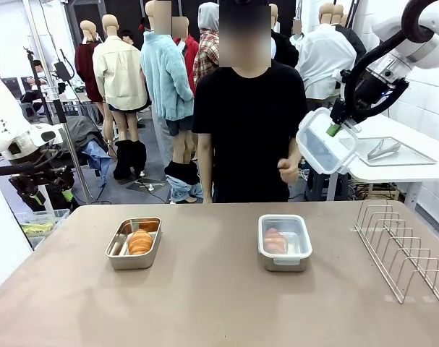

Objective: Place the bread in airtight containers.
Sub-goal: Release when the human grabs the Airtight Container lid.

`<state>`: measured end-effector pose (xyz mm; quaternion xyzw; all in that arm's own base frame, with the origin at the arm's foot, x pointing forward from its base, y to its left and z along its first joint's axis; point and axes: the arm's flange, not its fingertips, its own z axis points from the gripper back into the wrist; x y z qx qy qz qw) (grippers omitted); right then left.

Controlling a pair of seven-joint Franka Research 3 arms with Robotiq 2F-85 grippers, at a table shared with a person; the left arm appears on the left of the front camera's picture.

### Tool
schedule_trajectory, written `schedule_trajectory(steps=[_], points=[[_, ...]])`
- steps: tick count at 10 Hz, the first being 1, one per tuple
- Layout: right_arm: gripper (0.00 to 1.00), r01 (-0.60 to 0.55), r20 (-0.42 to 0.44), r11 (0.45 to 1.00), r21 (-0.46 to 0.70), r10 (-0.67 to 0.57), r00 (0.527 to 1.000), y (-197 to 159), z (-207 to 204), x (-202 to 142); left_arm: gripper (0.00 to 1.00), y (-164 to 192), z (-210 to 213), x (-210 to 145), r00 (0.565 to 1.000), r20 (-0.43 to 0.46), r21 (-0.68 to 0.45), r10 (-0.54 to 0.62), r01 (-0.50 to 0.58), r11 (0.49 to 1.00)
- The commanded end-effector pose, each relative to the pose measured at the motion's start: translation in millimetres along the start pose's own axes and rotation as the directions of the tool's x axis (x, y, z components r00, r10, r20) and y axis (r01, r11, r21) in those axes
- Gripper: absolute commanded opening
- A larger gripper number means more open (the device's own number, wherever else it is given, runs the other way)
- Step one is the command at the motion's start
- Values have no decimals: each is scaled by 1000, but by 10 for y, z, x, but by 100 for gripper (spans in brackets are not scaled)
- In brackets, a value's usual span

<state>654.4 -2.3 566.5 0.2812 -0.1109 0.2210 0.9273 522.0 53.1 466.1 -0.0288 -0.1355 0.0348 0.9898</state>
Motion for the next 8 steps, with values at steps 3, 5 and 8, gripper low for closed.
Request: schedule_trajectory(steps=[3,5,8], points=[[0,27,-20,1000,-10,-27,999,27,-21,-17,78,11,21,1,1000,2,12,-10,10,1000],[0,27,-20,1000,-10,-27,999,27,-21,-17,78,11,21,1,1000,2,12,-10,10,1000],[0,27,-20,1000,-10,-27,999,27,-21,-17,78,11,21,1,1000,2,12,-10,10,1000]])
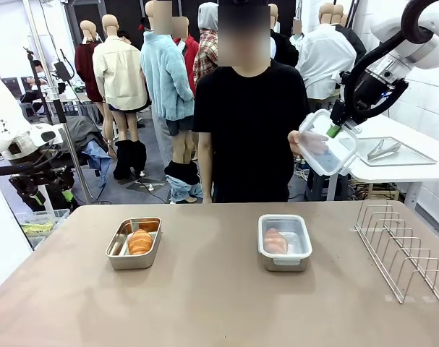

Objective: Place the bread in airtight containers.
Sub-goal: Release when the human grabs the Airtight Container lid.

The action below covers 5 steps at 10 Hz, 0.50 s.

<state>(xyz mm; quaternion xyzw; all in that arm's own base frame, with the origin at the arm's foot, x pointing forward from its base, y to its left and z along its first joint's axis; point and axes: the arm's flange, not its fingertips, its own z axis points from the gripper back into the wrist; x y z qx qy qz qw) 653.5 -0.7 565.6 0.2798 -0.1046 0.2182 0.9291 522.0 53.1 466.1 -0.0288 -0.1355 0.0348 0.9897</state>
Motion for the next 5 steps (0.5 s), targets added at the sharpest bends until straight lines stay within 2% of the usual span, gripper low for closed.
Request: schedule_trajectory(steps=[1,5], points=[[0,18,-9,1000,-9,-18,1000,15,-6,-11,78,11,21,1,1000,2,12,-10,10,1000],[0,18,-9,1000,-9,-18,1000,15,-6,-11,78,11,21,1,1000,2,12,-10,10,1000]])
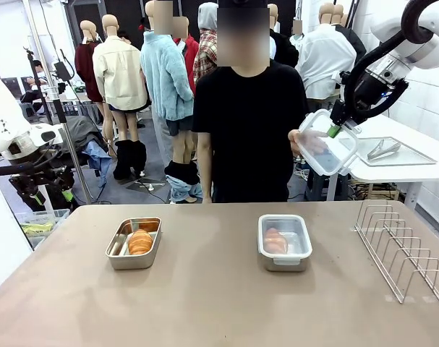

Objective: Place the bread in airtight containers.
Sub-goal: Release when the human grabs the Airtight Container lid.

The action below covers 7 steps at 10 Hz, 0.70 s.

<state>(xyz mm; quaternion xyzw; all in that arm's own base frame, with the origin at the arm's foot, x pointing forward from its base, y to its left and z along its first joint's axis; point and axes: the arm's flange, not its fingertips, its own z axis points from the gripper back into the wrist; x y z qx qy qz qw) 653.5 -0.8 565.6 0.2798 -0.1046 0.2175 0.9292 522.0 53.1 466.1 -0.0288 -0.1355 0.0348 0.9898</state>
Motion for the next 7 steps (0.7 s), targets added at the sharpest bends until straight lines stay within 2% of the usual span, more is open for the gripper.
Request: schedule_trajectory(steps=[1,4,5,7], points=[[19,0,0,1000,0,0,1000,0,0,0,78,11,21,1,1000,2,12,-10,10,1000],[78,-122,-26,991,-49,121,992,107,223,-229,78,11,21,1,1000,2,12,-10,10,1000],[92,-165,-49,984,-66,162,986,156,310,-383,78,11,21,1,1000,2,12,-10,10,1000],[92,-357,-151,928,-105,340,928,227,388,-765,78,11,21,1,1000,2,12,-10,10,1000]])
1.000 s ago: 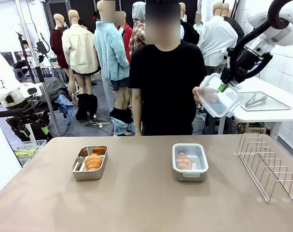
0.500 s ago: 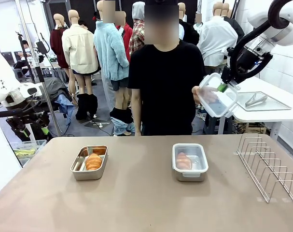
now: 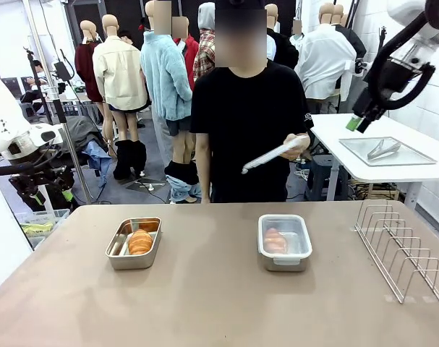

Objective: Place the bread in airtight containers.
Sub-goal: Release when the human grabs the Airtight Container lid.

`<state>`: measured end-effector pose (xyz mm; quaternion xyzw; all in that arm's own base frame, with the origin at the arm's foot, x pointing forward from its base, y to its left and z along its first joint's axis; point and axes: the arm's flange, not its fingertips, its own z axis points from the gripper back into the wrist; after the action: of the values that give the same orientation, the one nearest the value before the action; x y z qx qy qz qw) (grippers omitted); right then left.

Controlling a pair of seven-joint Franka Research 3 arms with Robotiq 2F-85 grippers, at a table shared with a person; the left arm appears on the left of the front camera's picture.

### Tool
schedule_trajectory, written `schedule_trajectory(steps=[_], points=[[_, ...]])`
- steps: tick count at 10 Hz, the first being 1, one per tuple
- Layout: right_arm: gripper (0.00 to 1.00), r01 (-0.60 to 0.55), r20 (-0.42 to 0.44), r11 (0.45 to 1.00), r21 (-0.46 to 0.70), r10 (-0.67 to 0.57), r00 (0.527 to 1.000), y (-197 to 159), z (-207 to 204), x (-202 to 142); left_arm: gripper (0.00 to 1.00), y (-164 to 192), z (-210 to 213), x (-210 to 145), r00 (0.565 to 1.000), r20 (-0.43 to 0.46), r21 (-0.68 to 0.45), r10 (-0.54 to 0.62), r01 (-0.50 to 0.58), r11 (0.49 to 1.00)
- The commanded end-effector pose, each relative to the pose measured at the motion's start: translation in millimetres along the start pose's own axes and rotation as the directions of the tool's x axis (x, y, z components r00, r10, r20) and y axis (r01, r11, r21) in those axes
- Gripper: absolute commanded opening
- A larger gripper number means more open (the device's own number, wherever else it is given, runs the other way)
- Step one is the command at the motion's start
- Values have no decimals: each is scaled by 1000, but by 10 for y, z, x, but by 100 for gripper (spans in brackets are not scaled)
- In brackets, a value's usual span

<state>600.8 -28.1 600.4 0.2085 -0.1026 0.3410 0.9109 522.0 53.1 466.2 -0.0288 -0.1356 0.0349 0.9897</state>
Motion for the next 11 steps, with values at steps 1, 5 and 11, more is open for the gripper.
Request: schedule_trajectory(steps=[1,5,11], points=[[92,-138,-103,980,-141,124,987,158,-200,-429,78,11,20,1,1000,2,12,-10,10,1000],[92,-555,-106,824,-118,545,832,187,-407,-1083,78,11,20,1,1000,2,12,-10,10,1000],[92,-672,-81,733,-103,668,740,80,-409,-1344,78,11,20,1,1000,2,12,-10,10,1000]])
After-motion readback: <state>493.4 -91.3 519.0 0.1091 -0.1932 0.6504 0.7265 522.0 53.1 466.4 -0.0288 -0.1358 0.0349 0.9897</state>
